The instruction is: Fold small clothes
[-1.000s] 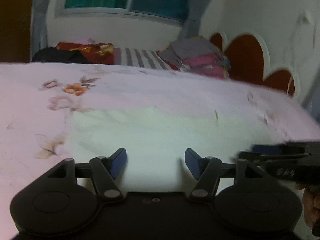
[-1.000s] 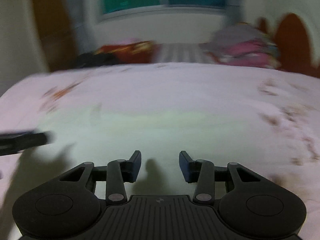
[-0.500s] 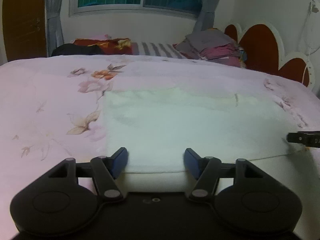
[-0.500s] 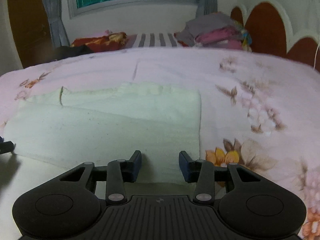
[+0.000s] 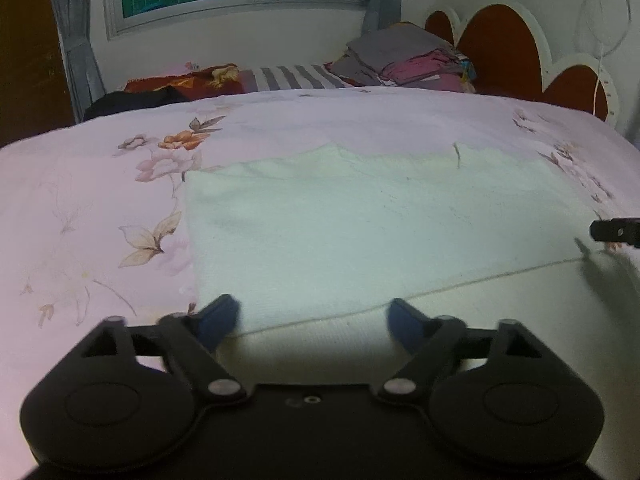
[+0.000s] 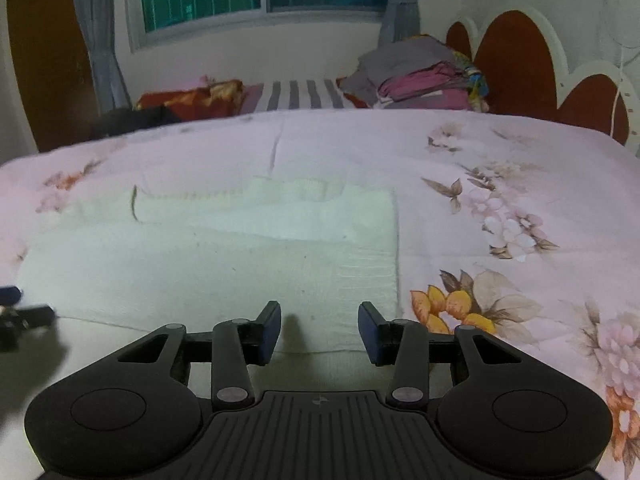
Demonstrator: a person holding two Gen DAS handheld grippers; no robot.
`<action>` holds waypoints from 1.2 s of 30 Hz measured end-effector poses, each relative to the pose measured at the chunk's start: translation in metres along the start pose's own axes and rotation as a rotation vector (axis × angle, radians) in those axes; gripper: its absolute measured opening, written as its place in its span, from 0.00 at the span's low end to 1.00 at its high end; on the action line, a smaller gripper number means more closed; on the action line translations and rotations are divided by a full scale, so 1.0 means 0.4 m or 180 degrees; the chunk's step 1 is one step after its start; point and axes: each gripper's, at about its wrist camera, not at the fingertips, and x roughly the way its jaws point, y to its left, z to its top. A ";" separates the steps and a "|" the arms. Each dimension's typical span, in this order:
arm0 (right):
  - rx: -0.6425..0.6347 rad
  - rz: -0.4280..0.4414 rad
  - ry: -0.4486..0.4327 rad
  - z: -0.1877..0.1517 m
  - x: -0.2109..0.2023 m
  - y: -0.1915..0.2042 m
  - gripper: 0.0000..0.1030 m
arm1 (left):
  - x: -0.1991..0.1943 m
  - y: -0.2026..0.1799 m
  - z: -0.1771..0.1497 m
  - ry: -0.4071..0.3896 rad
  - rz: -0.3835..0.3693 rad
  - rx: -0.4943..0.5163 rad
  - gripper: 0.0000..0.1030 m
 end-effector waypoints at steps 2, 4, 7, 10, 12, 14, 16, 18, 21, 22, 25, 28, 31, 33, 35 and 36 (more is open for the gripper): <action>0.0073 0.0007 -0.0015 -0.004 -0.030 0.001 0.42 | -0.013 -0.004 -0.006 -0.0007 0.0012 0.0034 0.91; 0.0120 0.0003 -0.0026 -0.013 -0.057 -0.002 0.42 | -0.031 -0.003 -0.015 -0.0019 0.0025 0.0024 0.92; 0.0169 0.0025 -0.0029 -0.026 -0.090 -0.009 0.42 | -0.067 0.004 -0.033 -0.0053 0.0073 -0.0017 0.94; 0.0202 0.0078 -0.0025 -0.041 -0.118 -0.022 0.42 | -0.118 0.012 -0.066 -0.0102 0.0151 -0.0023 0.94; 0.0213 0.0127 -0.0023 -0.056 -0.136 -0.031 0.43 | -0.154 0.013 -0.095 -0.0108 0.0217 -0.0004 0.94; 0.0227 0.0170 -0.0035 -0.077 -0.164 -0.039 0.58 | -0.194 0.012 -0.131 -0.0105 0.0283 -0.0006 0.92; 0.0228 0.0231 -0.0076 -0.105 -0.199 -0.050 0.64 | -0.237 0.008 -0.172 -0.0090 0.0338 -0.0036 0.91; 0.0240 0.0290 -0.0066 -0.135 -0.234 -0.065 0.64 | -0.281 0.003 -0.217 -0.0058 0.0387 -0.0085 0.88; 0.0319 0.0418 -0.0019 -0.197 -0.302 -0.104 0.64 | -0.349 -0.010 -0.282 -0.0014 0.0416 -0.0185 0.84; 0.0348 0.0446 0.0012 -0.218 -0.323 -0.117 0.64 | -0.373 -0.013 -0.301 -0.0020 0.0408 -0.0221 0.83; 0.0417 0.0500 0.0101 -0.291 -0.393 -0.159 0.64 | -0.436 -0.010 -0.362 0.0007 0.0284 -0.0396 0.73; 0.0527 0.0596 0.0203 -0.366 -0.456 -0.200 0.55 | -0.483 -0.011 -0.415 0.0038 0.0148 -0.0574 0.68; 0.0644 0.0617 0.0287 -0.432 -0.502 -0.238 0.54 | -0.512 -0.013 -0.465 0.0094 0.0000 -0.0735 0.60; 0.0801 0.0680 0.0337 -0.465 -0.521 -0.266 0.54 | -0.523 -0.009 -0.498 0.0128 -0.0123 -0.0868 0.55; 0.0980 0.0814 0.0382 -0.491 -0.534 -0.291 0.54 | -0.533 -0.003 -0.519 0.0123 -0.0233 -0.1003 0.49; 0.1054 0.0877 0.0404 -0.503 -0.539 -0.299 0.54 | -0.540 0.002 -0.528 0.0115 -0.0278 -0.1071 0.48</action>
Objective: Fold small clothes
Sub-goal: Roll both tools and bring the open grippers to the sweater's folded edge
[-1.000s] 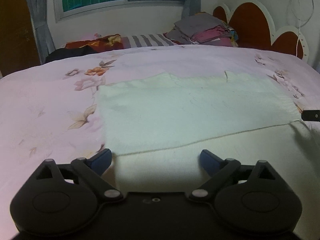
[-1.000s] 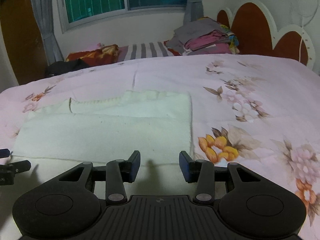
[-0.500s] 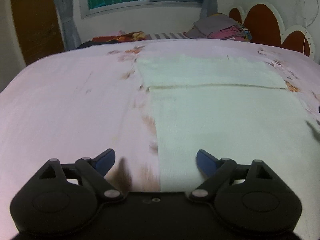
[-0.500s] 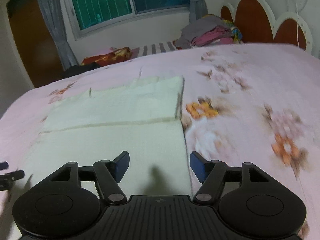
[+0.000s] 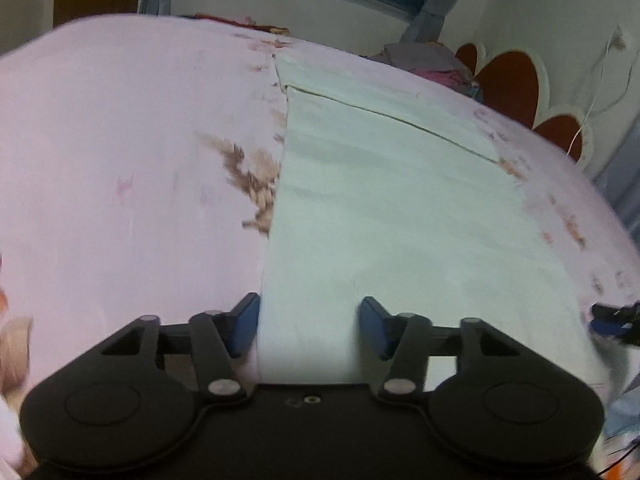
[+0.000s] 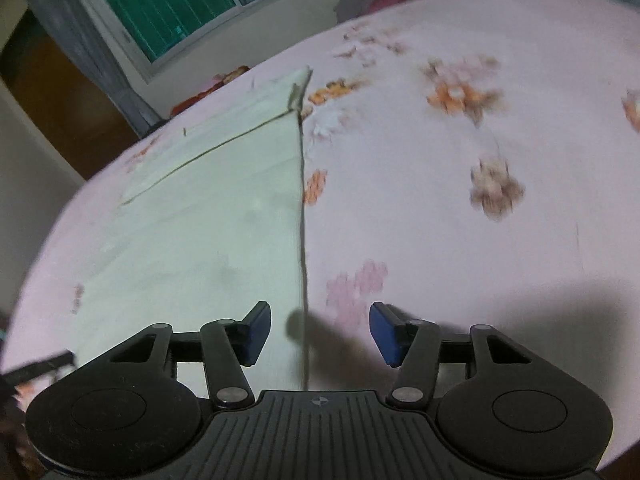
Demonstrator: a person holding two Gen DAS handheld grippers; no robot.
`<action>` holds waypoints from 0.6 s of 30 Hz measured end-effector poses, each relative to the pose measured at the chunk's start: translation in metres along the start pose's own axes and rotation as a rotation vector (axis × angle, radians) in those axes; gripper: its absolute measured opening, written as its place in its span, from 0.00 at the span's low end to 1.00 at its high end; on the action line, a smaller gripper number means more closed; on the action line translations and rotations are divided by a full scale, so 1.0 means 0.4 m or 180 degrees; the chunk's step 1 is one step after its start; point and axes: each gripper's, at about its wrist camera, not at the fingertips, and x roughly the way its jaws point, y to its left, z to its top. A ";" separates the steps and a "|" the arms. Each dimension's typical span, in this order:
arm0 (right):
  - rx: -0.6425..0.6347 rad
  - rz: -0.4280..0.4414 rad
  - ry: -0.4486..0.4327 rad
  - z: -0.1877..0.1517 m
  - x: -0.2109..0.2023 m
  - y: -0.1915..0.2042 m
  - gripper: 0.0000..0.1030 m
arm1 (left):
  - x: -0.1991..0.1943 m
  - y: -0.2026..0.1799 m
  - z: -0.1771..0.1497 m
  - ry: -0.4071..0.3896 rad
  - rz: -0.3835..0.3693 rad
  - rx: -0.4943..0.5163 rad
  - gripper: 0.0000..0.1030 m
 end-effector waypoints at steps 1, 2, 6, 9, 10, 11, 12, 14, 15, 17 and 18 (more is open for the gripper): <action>0.0045 0.0032 0.0008 -0.002 -0.006 -0.005 0.53 | -0.006 0.007 -0.005 0.0006 -0.0040 -0.0061 0.45; 0.0071 0.0070 0.0013 -0.009 -0.012 -0.008 0.53 | -0.012 0.013 -0.010 0.0013 -0.0085 -0.0137 0.43; 0.0179 0.0193 0.0051 -0.036 -0.026 -0.014 0.44 | -0.029 0.040 -0.033 0.0052 -0.0334 -0.0448 0.38; 0.0296 0.0356 0.0083 -0.057 -0.029 -0.024 0.41 | -0.030 0.052 -0.054 0.0077 -0.0535 -0.0643 0.38; 0.0328 0.0409 0.0095 -0.064 -0.030 -0.026 0.41 | -0.028 0.056 -0.060 0.0079 -0.0590 -0.0689 0.38; 0.0362 0.0467 0.0116 -0.067 -0.029 -0.028 0.41 | -0.027 0.060 -0.068 0.0080 -0.0642 -0.0727 0.38; 0.0388 0.0522 0.0136 -0.071 -0.029 -0.028 0.41 | -0.025 0.064 -0.073 0.0088 -0.0711 -0.0772 0.38; 0.0467 0.0630 0.0175 -0.078 -0.027 -0.030 0.41 | -0.021 0.075 -0.081 0.0086 -0.0813 -0.0875 0.38; 0.0514 0.0677 0.0187 -0.079 -0.026 -0.031 0.41 | -0.017 0.083 -0.084 0.0081 -0.0865 -0.0947 0.38; 0.0600 0.0767 0.0207 -0.082 -0.022 -0.034 0.41 | -0.008 0.099 -0.085 0.0085 -0.0940 -0.1087 0.33; 0.0619 0.0789 0.0215 -0.080 -0.019 -0.035 0.41 | 0.000 0.107 -0.082 0.0094 -0.0951 -0.1136 0.31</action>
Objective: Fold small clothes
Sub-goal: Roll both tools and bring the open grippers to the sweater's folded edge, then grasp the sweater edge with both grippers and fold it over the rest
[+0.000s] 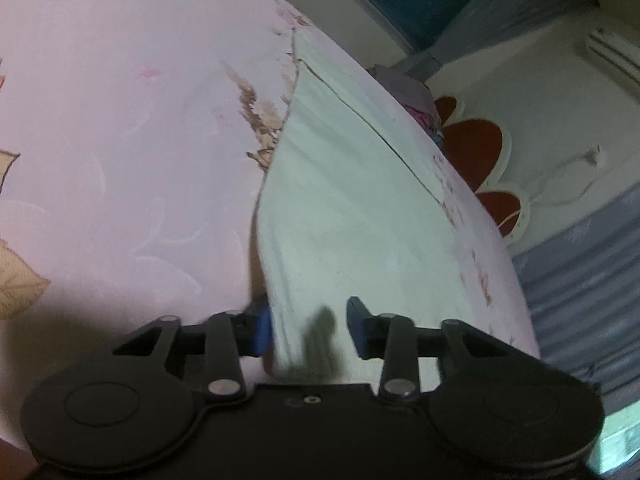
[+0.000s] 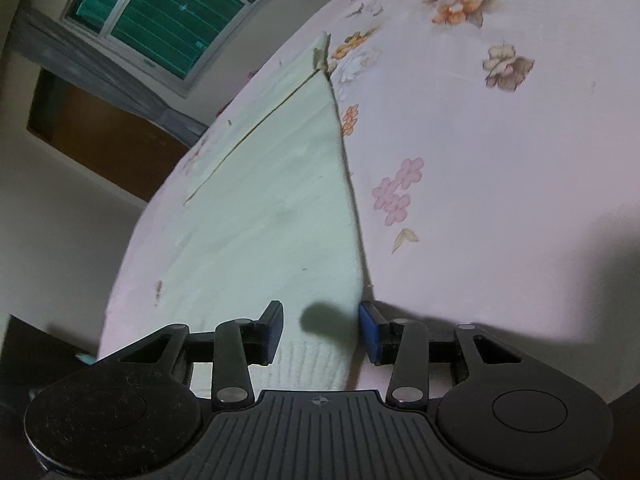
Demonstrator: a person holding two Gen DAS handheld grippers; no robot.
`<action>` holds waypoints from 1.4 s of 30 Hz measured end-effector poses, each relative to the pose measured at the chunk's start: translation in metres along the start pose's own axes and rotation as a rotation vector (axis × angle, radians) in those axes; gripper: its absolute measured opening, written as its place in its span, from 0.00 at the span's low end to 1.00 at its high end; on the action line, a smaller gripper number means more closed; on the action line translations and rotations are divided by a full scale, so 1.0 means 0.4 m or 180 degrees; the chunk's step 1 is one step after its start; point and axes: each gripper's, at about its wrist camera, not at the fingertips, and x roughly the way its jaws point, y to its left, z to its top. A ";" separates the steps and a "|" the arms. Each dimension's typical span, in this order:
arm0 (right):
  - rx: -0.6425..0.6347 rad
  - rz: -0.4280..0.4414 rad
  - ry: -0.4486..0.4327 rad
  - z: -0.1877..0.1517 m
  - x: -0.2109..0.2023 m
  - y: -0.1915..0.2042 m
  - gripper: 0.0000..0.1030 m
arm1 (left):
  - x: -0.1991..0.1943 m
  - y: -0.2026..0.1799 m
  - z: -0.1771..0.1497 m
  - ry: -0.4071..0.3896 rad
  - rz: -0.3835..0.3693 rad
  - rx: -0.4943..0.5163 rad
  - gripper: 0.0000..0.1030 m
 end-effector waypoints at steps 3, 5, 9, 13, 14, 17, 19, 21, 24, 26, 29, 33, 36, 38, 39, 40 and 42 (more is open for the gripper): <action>0.0000 0.0046 0.0051 0.013 0.019 0.005 0.20 | 0.014 0.004 0.012 0.0013 0.0068 -0.0015 0.16; -0.0023 0.0030 0.0076 0.018 0.031 0.007 0.14 | 0.020 -0.004 0.015 0.0006 0.0187 0.0058 0.04; -0.0094 0.0093 -0.0113 0.020 -0.008 0.019 0.01 | -0.043 -0.024 0.009 -0.0411 -0.0005 0.0118 0.04; -0.0360 -0.0016 -0.0163 0.019 -0.030 0.032 0.01 | 0.015 0.012 0.000 -0.0136 0.0263 -0.0006 0.04; -0.0337 -0.0104 -0.0064 0.017 -0.011 0.021 0.01 | 0.016 0.017 -0.001 -0.0182 0.0202 -0.0090 0.04; -0.0206 -0.0093 -0.0028 0.008 -0.004 -0.006 0.02 | 0.017 0.011 -0.002 -0.0174 0.0216 -0.0058 0.05; -0.0126 -0.0080 -0.0199 0.011 -0.021 -0.018 0.08 | 0.019 0.009 -0.001 -0.0160 0.0205 -0.0027 0.07; -0.0039 -0.0091 -0.0306 0.027 -0.021 -0.032 0.33 | 0.016 0.020 0.006 -0.0157 0.0179 -0.0066 0.08; 0.0146 0.0020 -0.0330 0.061 0.006 -0.060 0.39 | 0.016 0.014 0.012 -0.0158 0.0131 -0.0058 0.21; 0.0159 0.0122 -0.0231 0.077 0.030 -0.063 0.38 | 0.015 0.007 0.016 -0.0141 0.0171 -0.0004 0.21; 0.0067 0.0230 -0.0060 0.079 0.040 -0.051 0.38 | 0.014 0.006 0.015 -0.0140 0.0150 -0.0018 0.21; 0.0033 0.0356 0.0148 0.038 0.027 -0.051 0.17 | 0.002 0.026 0.003 -0.0142 0.0136 -0.0055 0.03; -0.0072 0.0383 0.0193 0.018 0.032 -0.034 0.02 | -0.027 0.014 0.003 -0.0297 -0.0053 -0.0051 0.03; -0.0086 0.0513 -0.0005 0.024 0.003 -0.018 0.02 | -0.054 -0.001 0.003 -0.0462 -0.0032 0.0045 0.03; -0.0098 0.0547 -0.0107 0.031 -0.015 -0.012 0.02 | -0.047 -0.001 0.003 -0.0419 0.0104 0.0090 0.03; -0.0143 0.0520 -0.0158 0.034 -0.024 -0.007 0.02 | -0.029 0.006 0.002 -0.0302 0.0231 0.0101 0.03; -0.0289 0.0283 -0.0016 0.038 -0.004 -0.009 0.02 | -0.007 0.022 -0.005 -0.0216 0.0284 -0.0034 0.03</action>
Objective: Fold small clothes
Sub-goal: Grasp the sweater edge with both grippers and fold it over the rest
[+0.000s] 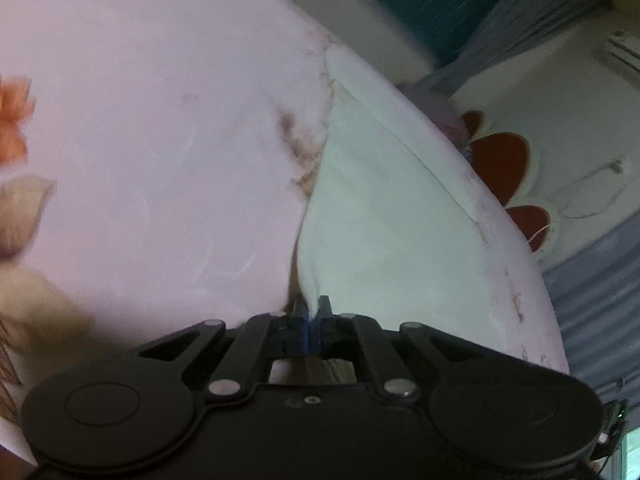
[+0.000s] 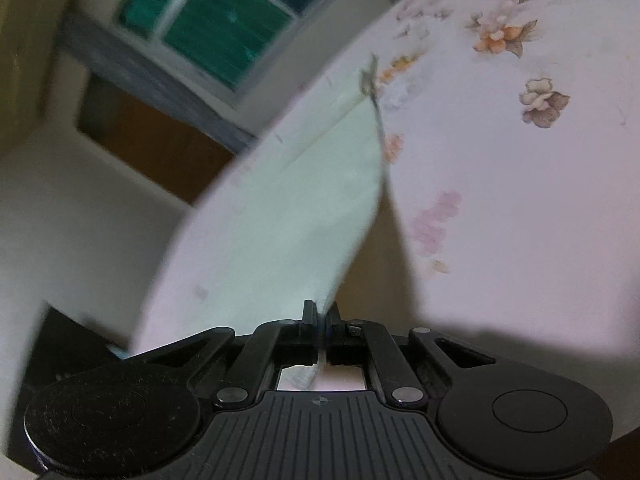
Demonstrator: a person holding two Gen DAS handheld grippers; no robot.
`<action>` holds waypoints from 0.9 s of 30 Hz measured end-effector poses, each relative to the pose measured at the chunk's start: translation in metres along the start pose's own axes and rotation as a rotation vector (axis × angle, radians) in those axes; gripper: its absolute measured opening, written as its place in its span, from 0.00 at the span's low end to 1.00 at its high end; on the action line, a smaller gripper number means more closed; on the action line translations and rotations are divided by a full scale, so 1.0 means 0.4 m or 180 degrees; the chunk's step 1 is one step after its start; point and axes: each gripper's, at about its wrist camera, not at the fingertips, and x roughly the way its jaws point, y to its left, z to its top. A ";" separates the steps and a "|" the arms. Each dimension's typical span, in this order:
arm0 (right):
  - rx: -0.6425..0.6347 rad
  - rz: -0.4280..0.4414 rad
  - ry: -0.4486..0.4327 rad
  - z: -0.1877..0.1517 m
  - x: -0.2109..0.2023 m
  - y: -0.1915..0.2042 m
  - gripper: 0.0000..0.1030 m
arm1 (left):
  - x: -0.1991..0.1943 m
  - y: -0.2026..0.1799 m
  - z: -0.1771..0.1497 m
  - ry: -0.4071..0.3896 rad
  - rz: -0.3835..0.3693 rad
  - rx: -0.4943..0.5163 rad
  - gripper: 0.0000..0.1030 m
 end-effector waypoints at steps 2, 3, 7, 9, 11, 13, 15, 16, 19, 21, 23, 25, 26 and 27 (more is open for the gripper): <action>-0.0001 -0.0149 0.0169 0.003 0.033 -0.016 0.02 | -0.012 -0.008 0.003 -0.0083 -0.0087 -0.0085 0.03; 0.0018 -0.0079 0.0104 0.012 0.027 -0.011 0.02 | -0.022 -0.018 0.006 -0.0129 -0.0116 -0.0068 0.03; -0.0087 0.0140 -0.0173 0.068 -0.004 0.038 0.02 | -0.053 -0.061 0.049 -0.0317 -0.0242 -0.0037 0.03; -0.0189 0.0193 -0.0284 0.121 0.002 0.073 0.02 | -0.062 -0.083 0.092 -0.0446 -0.0389 -0.0115 0.03; -0.0264 0.0256 -0.0416 0.182 0.023 0.106 0.02 | -0.058 -0.104 0.147 -0.0558 -0.0580 -0.0211 0.03; -0.0325 0.0307 -0.0549 0.234 0.027 0.139 0.02 | -0.039 -0.133 0.214 -0.0665 -0.0808 -0.0288 0.03; -0.0362 0.0319 -0.0669 0.301 0.049 0.166 0.02 | -0.004 -0.169 0.286 -0.0737 -0.0950 -0.0307 0.03; -0.0352 0.0315 -0.0715 0.337 0.058 0.175 0.02 | 0.016 -0.184 0.324 -0.0759 -0.0996 -0.0311 0.03; -0.0306 0.0277 -0.0844 0.453 0.109 0.187 0.02 | 0.097 -0.238 0.440 -0.0821 -0.1014 -0.0244 0.03; -0.0241 0.0220 -0.0868 0.541 0.154 0.186 0.02 | 0.169 -0.265 0.517 -0.0804 -0.0953 -0.0159 0.03; -0.0184 0.0117 -0.0877 0.623 0.217 0.182 0.02 | 0.239 -0.276 0.570 -0.0725 -0.0878 -0.0144 0.03; -0.0060 0.0021 -0.0825 0.692 0.289 0.158 0.02 | 0.327 -0.277 0.616 -0.0613 -0.0753 -0.0124 0.03; -0.0008 -0.0030 -0.0795 0.723 0.331 0.140 0.02 | 0.367 -0.268 0.636 -0.0551 -0.0689 -0.0150 0.03; 0.0040 -0.0076 -0.0757 0.748 0.372 0.119 0.02 | 0.407 -0.253 0.653 -0.0471 -0.0634 -0.0201 0.03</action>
